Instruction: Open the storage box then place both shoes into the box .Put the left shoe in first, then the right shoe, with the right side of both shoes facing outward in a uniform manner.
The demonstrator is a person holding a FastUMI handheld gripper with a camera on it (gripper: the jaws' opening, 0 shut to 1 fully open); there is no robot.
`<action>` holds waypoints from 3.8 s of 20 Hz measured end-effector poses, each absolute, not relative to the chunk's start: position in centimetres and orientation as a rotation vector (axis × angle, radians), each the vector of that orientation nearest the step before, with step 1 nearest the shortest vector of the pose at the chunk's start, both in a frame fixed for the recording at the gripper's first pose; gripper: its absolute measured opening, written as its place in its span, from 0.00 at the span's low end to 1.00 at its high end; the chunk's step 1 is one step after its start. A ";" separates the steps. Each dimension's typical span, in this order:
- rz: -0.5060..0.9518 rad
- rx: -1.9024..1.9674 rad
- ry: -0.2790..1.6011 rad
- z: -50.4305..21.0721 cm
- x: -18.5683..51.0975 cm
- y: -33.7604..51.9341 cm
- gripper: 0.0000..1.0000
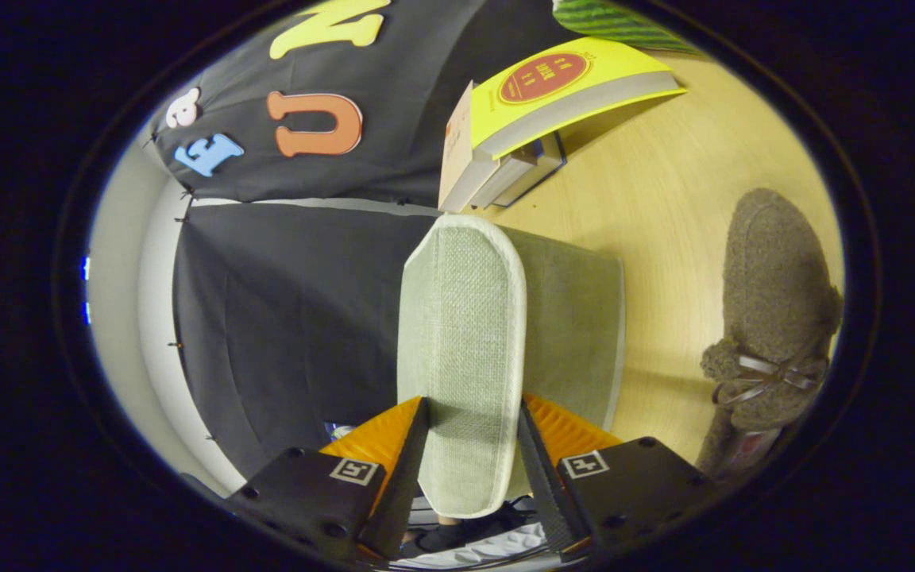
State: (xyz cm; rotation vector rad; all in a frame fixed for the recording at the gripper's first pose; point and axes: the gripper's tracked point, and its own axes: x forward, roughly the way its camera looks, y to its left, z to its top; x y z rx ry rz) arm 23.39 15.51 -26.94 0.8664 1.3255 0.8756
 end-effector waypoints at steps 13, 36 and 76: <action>0.775 0.742 1.294 -24.3 23.6 13.7 0.16; 0.649 0.623 1.184 -10.9 22.1 25.3 0.06; 0.356 0.022 1.216 -24.1 22.1 13.2 1.00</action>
